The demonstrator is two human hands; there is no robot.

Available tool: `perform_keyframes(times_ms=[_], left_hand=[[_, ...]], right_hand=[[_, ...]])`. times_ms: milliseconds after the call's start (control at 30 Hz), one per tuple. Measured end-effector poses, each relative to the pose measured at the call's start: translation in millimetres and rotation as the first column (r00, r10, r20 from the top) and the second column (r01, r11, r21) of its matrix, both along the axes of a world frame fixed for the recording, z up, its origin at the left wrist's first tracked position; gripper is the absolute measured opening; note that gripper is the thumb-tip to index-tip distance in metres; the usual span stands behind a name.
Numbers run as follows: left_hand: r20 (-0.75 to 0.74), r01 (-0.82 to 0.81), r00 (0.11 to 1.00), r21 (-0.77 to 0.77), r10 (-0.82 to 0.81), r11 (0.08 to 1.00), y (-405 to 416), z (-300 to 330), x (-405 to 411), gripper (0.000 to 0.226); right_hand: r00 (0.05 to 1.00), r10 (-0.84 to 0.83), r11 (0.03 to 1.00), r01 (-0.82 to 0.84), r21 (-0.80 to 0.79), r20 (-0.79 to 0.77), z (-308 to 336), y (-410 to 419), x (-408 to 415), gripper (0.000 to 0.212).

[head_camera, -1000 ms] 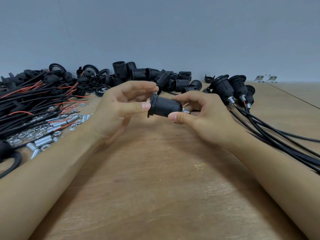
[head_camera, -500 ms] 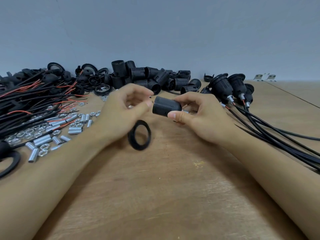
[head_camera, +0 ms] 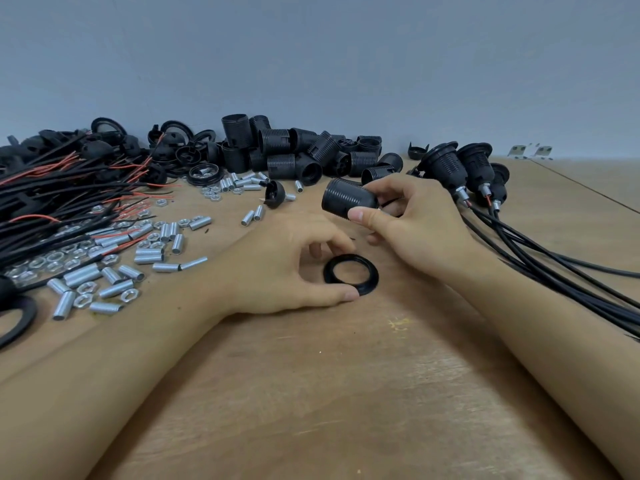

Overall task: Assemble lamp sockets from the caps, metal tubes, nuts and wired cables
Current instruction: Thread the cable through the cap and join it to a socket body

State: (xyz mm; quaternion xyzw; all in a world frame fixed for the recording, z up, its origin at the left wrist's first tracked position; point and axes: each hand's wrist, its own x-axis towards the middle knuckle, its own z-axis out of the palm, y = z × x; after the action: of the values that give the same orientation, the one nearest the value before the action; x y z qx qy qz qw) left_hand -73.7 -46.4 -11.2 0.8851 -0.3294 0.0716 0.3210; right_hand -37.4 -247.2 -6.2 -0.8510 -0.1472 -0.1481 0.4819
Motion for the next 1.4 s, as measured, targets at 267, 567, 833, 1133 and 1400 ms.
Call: perform_keyframes(times_ms=[267, 567, 833, 1133, 1400], left_hand=[[-0.134, -0.232, 0.965, -0.046, 0.224, 0.972, 2.4, 0.8, 4.8, 0.048], [-0.220, -0.405, 0.912, -0.366, 0.345, 0.838, 7.0, -2.5, 14.9, 0.054], [-0.260, -0.321, 0.938, -0.402, 0.229, 0.858, 4.9, -0.5, 15.4, 0.057], [-0.305, -0.272, 0.948, -0.625, 0.092, 0.732, 7.5, 5.9, 13.8, 0.027], [-0.522, -0.398, 0.852, -0.694, -0.039, 0.600, 7.9, 3.1, 18.1, 0.042]], right_hand=[[0.998, 0.039, 0.989, -0.045, 0.140, 0.039, 4.5, -1.6, -0.8, 0.022], [0.971, 0.241, 0.964, -0.239, 0.114, -0.003, 6.4, -4.6, -6.1, 0.023], [0.981, 0.174, 0.984, -0.170, 0.058, -0.088, 3.9, -6.4, -2.1, 0.019], [0.980, 0.186, 0.977, -0.176, 0.119, -0.077, 5.3, -4.7, -4.9, 0.024], [0.974, 0.227, 0.974, -0.227, 0.000, -0.021, 7.9, -1.0, -10.7, 0.032]])
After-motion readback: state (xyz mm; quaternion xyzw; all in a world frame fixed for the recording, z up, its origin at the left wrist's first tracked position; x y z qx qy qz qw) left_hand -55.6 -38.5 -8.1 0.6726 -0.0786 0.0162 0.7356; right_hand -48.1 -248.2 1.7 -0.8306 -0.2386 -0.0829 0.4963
